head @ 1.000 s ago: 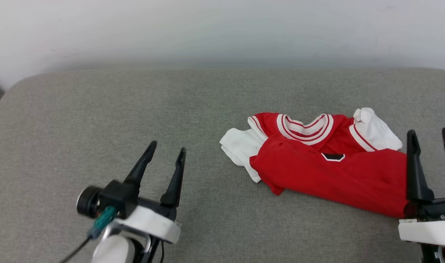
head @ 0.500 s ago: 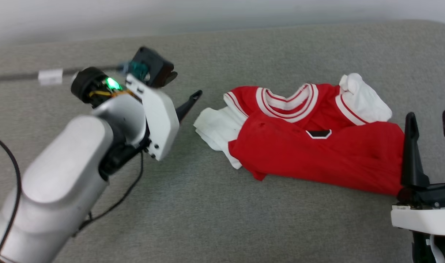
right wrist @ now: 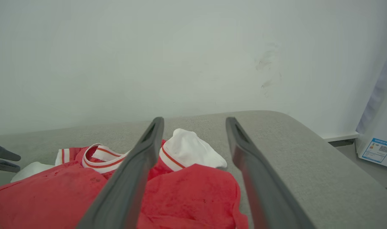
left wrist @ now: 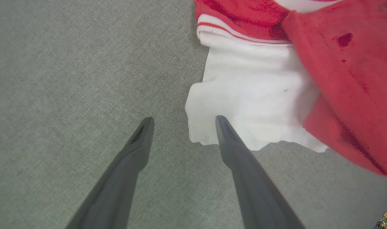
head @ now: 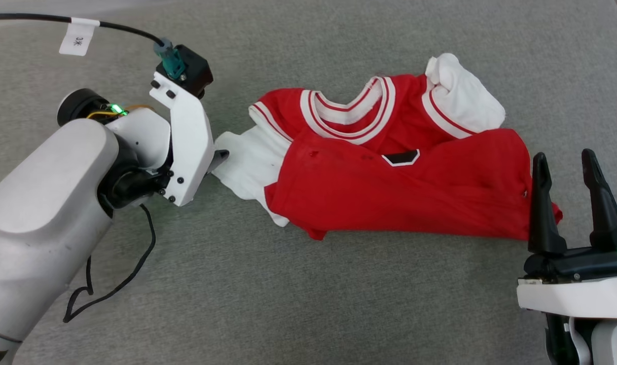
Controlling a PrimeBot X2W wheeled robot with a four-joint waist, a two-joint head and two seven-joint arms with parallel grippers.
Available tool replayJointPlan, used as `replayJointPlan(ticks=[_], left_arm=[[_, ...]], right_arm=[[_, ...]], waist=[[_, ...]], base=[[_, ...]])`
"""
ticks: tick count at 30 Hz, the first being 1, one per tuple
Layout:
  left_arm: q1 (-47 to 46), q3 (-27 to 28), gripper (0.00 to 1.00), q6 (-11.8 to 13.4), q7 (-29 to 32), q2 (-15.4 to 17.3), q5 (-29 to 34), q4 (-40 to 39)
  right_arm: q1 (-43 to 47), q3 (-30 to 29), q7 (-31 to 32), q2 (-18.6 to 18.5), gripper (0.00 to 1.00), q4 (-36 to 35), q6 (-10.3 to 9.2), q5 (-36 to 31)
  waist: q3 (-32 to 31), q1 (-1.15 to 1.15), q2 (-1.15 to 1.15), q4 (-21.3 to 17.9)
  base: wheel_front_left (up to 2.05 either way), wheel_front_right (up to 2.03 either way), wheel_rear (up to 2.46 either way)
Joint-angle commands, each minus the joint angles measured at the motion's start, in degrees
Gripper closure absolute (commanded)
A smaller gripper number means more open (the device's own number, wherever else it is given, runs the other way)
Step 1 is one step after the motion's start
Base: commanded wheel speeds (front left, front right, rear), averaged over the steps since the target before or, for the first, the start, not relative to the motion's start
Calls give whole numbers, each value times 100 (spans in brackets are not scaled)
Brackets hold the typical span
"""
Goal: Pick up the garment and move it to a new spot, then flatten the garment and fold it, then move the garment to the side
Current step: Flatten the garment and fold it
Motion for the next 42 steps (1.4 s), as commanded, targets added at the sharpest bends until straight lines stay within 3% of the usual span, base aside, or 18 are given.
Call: replayJointPlan(ticks=[1, 6, 7, 8, 9, 14, 31, 42], left_arm=[[-60, -34, 0, 9, -17, 13, -104, 62], [-13, -257, 0, 8, 23, 69, -282, 255], [29, -333, 6, 9, 51, 83, -323, 288], [88, -406, 44, 8, 88, 81, -383, 297], [123, -460, 100, 8, 110, 92, -444, 301], [108, -474, 100, 8, -250, 173, -546, 354], [-75, 184, 100, 91, -2452, 322, -387, 616], [584, 373, 100, 363, -2841, 905, -500, 555]], right_arm=[[-107, 27, -33, 36, 0, 22, -2, 17], [-146, 53, -51, 43, 0, 88, -2, 61], [-159, 53, -54, 44, 0, 104, -2, 80], [-167, 49, -56, 43, 0, 118, -2, 93], [-178, 39, -58, 44, 0, 116, -2, 102], [-201, -1, -54, 44, 0, 169, -2, 106], [61, -144, -53, -104, 0, 479, -2, -115], [164, -152, 53, -217, 0, 545, -2, -104]], waist=[[143, -1, 0, -132], [282, -1, 0, -205], [300, -1, 0, -208], [312, -1, 0, -206], [320, -1, 0, -199], [199, -1, 0, -111], [-859, -1, 0, 697], [-1133, -1, 0, 1162]], base=[[0, 0, 0], [0, 0, 0], [0, 0, 0], [0, 0, 0], [0, 0, 0], [0, 0, 0], [0, 0, 0], [0, 0, 0]])
